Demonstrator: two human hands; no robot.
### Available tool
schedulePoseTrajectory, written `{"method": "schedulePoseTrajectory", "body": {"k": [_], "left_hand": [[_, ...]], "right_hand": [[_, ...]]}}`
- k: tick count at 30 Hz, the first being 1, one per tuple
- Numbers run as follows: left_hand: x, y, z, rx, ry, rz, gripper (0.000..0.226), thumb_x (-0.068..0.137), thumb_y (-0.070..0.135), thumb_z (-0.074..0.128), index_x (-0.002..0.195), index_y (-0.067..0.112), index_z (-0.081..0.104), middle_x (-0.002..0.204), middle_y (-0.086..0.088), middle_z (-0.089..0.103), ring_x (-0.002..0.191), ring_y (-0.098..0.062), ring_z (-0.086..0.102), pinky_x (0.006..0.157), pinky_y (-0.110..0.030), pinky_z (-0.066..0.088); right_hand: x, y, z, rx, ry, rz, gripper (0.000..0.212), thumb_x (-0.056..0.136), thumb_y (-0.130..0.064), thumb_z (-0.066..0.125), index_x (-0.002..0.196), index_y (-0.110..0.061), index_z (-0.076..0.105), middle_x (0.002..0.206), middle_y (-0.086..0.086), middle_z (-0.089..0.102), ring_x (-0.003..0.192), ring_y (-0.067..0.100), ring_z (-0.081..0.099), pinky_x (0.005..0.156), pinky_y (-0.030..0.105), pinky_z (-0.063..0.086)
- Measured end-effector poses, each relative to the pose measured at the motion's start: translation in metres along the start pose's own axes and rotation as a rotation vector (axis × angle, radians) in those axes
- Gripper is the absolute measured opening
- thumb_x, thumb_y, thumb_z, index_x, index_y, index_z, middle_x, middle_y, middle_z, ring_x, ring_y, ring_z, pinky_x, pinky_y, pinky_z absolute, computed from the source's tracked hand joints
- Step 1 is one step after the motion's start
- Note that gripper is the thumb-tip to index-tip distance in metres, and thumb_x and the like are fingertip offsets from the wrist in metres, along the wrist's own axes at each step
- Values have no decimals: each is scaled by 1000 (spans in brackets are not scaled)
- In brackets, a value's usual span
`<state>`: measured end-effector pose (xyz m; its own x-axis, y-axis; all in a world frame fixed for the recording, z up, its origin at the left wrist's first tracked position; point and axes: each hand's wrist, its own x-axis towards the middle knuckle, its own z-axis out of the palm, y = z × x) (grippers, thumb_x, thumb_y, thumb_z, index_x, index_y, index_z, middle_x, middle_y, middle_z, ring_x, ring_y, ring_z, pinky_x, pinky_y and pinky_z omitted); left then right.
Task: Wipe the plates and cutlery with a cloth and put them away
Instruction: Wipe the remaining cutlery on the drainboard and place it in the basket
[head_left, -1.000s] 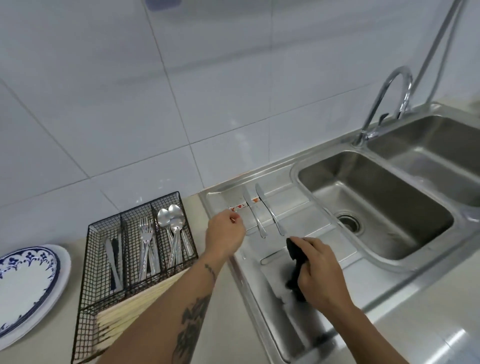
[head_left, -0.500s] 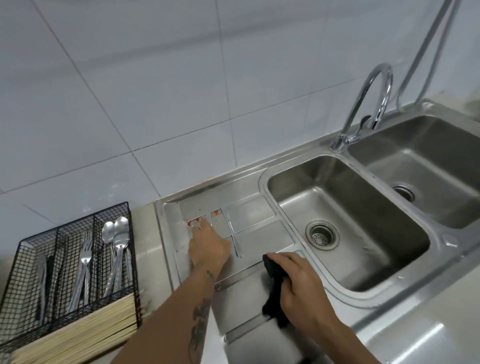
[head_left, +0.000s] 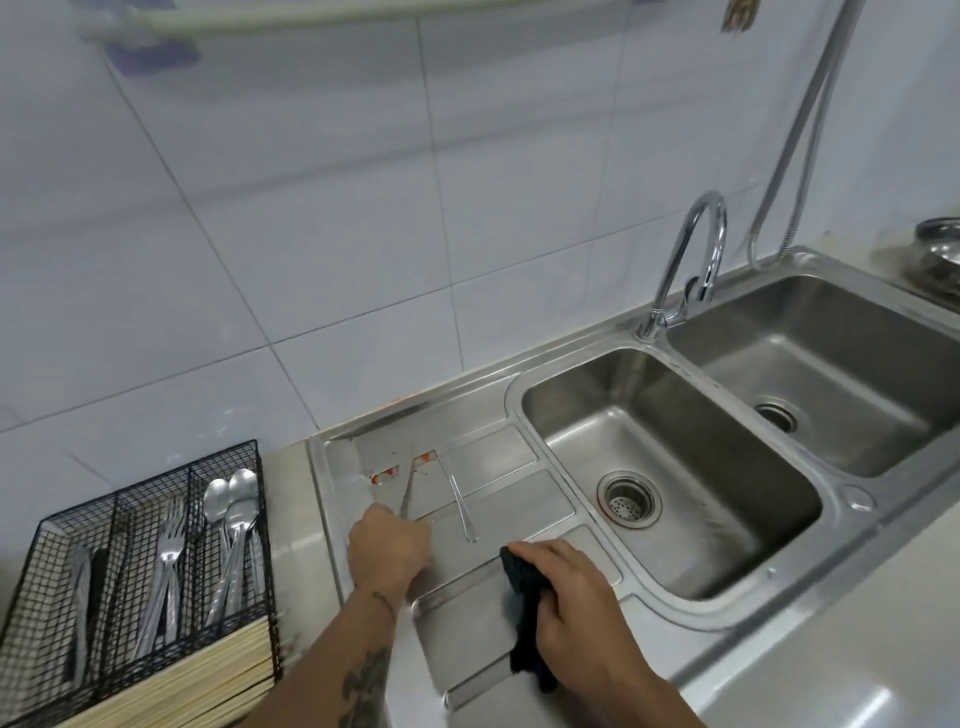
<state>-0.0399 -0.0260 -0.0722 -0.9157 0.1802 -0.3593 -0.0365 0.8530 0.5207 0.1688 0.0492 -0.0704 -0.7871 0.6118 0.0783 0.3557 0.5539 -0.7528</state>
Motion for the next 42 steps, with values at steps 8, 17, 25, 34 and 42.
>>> {"method": "schedulePoseTrajectory", "body": {"k": [8,17,25,34,42], "left_hand": [[-45,-38,-56,27,-45,346,12,89,17,54,81,14,63,82,-3,63,70,-15,55,57,-27,40],[-99,-81,-151,174,158,894,19,98,33,47,102,24,63,103,7,58,96,-17,59,78,-33,47],[-134,-107,-213,243,279,1127,21,95,37,46,97,25,62,97,9,56,93,-18,60,73,-33,45],[-143,-123,-237,155,272,1164,19,96,35,47,95,27,64,95,11,58,90,-15,59,76,-34,49],[-130,-146,-256,146,151,1049,26,101,26,45,107,25,71,102,11,66,98,-18,59,85,-35,49]], "right_hand": [[-36,-57,18,-76,102,-37,59,76,-7,41,126,-30,61,117,-17,56,112,6,49,98,17,38],[-52,-152,13,-208,453,-146,59,76,-4,40,129,-20,60,123,-5,56,111,16,49,97,29,44],[-66,-204,36,-575,436,-438,56,72,-1,50,123,-24,59,125,-5,55,118,19,51,104,38,33],[-78,-237,45,-559,416,-622,49,73,5,49,118,-11,61,120,5,58,113,26,52,104,37,33],[-67,-191,3,-470,497,-202,61,70,17,61,125,-9,63,122,8,64,109,32,58,102,57,43]]}}
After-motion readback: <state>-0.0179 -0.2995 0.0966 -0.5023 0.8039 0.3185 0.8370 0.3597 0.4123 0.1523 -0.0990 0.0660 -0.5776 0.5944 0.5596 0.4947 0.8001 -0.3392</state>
